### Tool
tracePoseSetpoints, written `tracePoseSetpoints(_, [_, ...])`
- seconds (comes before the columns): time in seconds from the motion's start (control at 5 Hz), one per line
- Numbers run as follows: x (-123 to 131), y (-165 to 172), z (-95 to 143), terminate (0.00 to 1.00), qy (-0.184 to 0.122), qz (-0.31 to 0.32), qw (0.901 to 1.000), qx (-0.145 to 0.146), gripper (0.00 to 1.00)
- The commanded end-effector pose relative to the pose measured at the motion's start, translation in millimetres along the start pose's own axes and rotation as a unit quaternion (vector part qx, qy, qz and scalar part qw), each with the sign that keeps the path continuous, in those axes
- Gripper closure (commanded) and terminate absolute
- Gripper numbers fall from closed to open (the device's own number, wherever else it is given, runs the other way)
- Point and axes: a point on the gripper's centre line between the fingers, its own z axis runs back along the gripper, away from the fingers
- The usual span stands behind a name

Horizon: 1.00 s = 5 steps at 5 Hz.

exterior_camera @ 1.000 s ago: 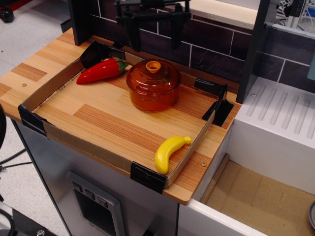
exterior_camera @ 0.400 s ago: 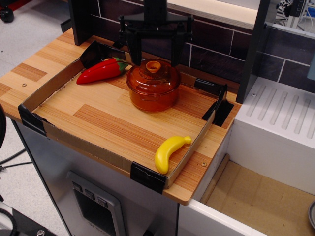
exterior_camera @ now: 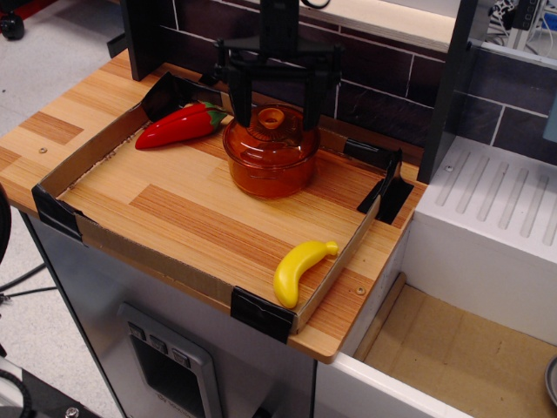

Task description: Take lid off pot

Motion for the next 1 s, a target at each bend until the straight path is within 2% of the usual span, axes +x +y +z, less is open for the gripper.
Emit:
tracePoseSetpoints(0.0, [3.3,-3.2,4.9,0.00,-0.031,0.009,0.9995,-0.004,0.00])
tracePoseSetpoints(0.2, [4.0,-1.7,6.7,0.00,-0.031,0.013,0.9994,-0.004,1.00])
tracePoseSetpoints(0.4, [5.3,-1.2,10.9,0.00,-0.025,0.019,0.9995,-0.004,1.00])
tracePoseSetpoints(0.6, [1.6,4.3,31.9,0.00,-0.019,0.021,0.9996,-0.008,1.00])
tracePoseSetpoints(0.8, [-13.3,12.4,55.0,0.00,-0.016,0.019,0.9995,-0.018,1.00])
